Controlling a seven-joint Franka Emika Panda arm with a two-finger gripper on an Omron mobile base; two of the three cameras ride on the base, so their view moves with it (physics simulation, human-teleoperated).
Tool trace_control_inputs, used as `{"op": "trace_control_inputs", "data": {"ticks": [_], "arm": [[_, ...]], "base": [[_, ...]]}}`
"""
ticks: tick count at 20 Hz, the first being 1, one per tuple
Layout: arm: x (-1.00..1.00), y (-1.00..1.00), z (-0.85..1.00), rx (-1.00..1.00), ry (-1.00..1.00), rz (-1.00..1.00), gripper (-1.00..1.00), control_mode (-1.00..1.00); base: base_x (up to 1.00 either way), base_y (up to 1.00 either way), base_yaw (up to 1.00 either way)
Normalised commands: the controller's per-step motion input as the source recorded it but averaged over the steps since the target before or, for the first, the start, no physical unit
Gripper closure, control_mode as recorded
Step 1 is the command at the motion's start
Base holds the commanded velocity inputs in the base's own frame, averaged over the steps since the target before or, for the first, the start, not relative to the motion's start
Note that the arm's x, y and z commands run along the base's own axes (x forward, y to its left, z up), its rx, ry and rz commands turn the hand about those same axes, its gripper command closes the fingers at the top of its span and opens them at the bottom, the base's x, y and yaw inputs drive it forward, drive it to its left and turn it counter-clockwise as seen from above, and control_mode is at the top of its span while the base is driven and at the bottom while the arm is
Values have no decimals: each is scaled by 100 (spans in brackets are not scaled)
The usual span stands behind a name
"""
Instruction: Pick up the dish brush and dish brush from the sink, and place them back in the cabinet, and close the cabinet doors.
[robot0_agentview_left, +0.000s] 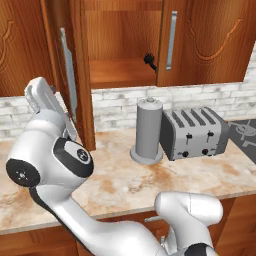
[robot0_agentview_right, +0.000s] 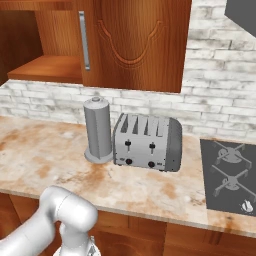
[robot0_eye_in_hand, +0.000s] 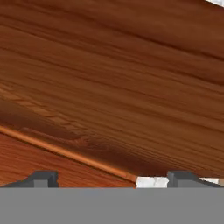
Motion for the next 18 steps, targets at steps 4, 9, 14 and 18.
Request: {"op": "trace_control_inputs", "data": {"ticks": [4,9,14,18], "arm": [[-1,-61,0,4,0,0,-100,-100],[0,-59,0,4,-1,0,-100,-100],[0,-66,0,6,-2,0,-100,-100],[0,-65,0,6,0,-4,-100,-100]], "base": [[0,0,0],[0,0,0],[0,0,0],[0,0,0]]}}
